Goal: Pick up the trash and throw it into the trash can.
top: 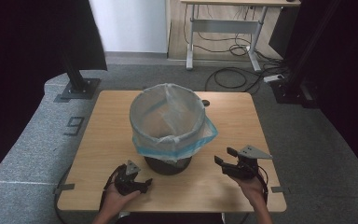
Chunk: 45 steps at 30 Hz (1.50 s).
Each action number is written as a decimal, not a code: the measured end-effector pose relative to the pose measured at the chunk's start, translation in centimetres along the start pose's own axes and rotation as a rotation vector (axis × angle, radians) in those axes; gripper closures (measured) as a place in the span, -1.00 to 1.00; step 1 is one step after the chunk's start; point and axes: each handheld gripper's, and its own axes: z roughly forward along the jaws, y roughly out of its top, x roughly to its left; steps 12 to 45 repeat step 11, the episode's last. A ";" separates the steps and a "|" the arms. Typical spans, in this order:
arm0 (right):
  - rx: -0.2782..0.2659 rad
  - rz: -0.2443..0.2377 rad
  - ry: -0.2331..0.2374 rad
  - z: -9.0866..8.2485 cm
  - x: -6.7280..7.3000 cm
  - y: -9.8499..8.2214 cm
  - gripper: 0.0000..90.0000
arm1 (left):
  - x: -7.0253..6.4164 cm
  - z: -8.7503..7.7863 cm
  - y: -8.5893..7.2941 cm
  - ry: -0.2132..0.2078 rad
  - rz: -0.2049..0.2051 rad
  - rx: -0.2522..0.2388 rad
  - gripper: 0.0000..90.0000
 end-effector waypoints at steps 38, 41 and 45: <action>0.051 0.008 -0.036 0.9 -0.7 -1.8 -0.31 | -0.1 0.0 0.0 -0.001 0.001 0.001 -0.67; 0.051 0.008 -0.036 0.9 -0.7 -1.8 -0.31 | -0.1 0.0 0.0 -0.001 0.001 0.001 -0.67; 0.051 0.008 -0.036 0.9 -0.7 -1.8 -0.31 | -0.1 0.0 0.0 -0.001 0.001 0.001 -0.67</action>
